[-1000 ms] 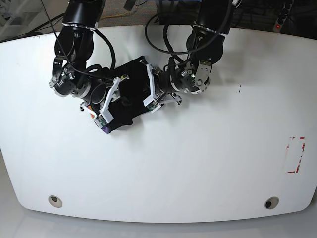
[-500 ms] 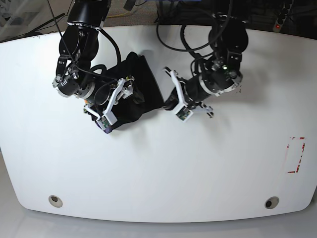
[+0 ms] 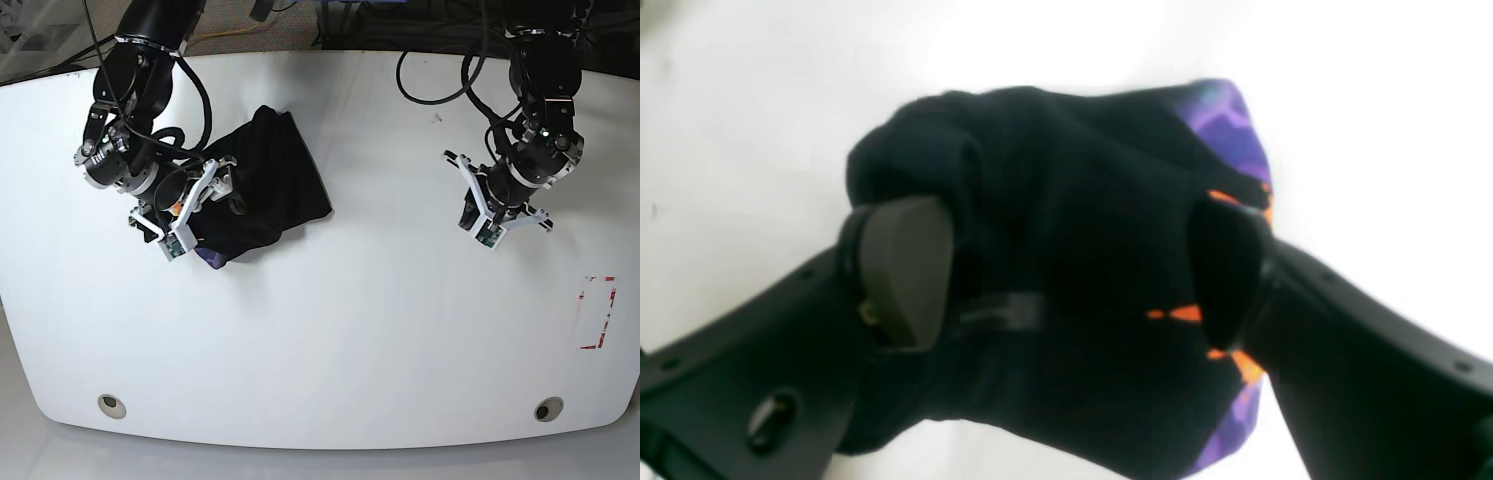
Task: Fold the T-shirt properly
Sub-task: 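Fold the shirt over with the left gripper onto the right gripper's side, then grasp the folded bundle with both grippers at its sides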
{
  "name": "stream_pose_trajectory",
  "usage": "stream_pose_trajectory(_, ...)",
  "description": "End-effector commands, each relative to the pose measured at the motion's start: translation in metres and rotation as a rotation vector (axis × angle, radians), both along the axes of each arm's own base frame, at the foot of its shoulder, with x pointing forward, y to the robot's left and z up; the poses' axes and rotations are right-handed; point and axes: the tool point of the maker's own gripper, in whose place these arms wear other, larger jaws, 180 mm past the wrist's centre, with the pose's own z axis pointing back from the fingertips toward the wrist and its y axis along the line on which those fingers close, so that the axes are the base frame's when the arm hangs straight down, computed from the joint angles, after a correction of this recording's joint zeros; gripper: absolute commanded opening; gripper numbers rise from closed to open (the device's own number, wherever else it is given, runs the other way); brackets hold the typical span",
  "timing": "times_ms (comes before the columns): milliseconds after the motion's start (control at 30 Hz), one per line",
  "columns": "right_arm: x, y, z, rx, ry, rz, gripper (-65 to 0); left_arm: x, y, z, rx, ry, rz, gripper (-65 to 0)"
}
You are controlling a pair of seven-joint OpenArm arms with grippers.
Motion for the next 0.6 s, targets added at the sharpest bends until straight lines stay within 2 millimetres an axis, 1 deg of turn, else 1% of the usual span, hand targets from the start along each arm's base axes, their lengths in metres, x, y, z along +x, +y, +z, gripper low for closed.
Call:
stream_pose_trajectory(0,0.006,0.015,0.012,0.027,-0.045,0.038,-11.9,0.006,-0.005,0.013,-0.018,-0.049,-0.014,-65.0)
stream_pose_trajectory(133,-0.006,0.045,-0.007,0.051,0.020,0.126,-11.9,0.007,-0.008,0.014,-0.024,-0.053,-0.018,-65.0)
stream_pose_trajectory(167,-0.010,0.060,-0.011,0.068,0.035,0.160,-11.9,0.007,-0.009,0.014,-0.026,-0.052,-0.020,-65.0)
stream_pose_trajectory(233,-0.016,0.082,-0.011,0.091,0.042,0.210,-11.9,0.007,-0.010,0.015,-0.029,-0.054,-0.022,-65.0)
stream_pose_trajectory(300,-0.024,0.105,-0.012,0.109,0.051,0.267,-11.9,0.011,-0.018,0.019,-0.029,-0.066,-0.045,-65.0)
stream_pose_trajectory(367,-0.029,0.117,-0.010,0.113,0.050,0.303,-11.9,0.013,-0.024,0.020,-0.029,-0.071,-0.065,-65.0)
stream_pose_trajectory(467,-0.027,0.117,-0.001,0.107,0.016,0.304,-11.9,0.014,-0.033,0.023,-0.027,-0.077,-0.096,-65.0)
stream_pose_trajectory(500,-0.024,0.113,0.001,0.104,0.006,0.292,-11.9,0.016,-0.037,0.025,-0.026,-0.084,-0.106,-65.0)
stream_pose_trajectory(567,-0.009,0.097,0.010,0.095,-0.027,0.244,-11.9,0.021,-0.047,0.030,-0.030,-0.100,-0.134,-65.0)
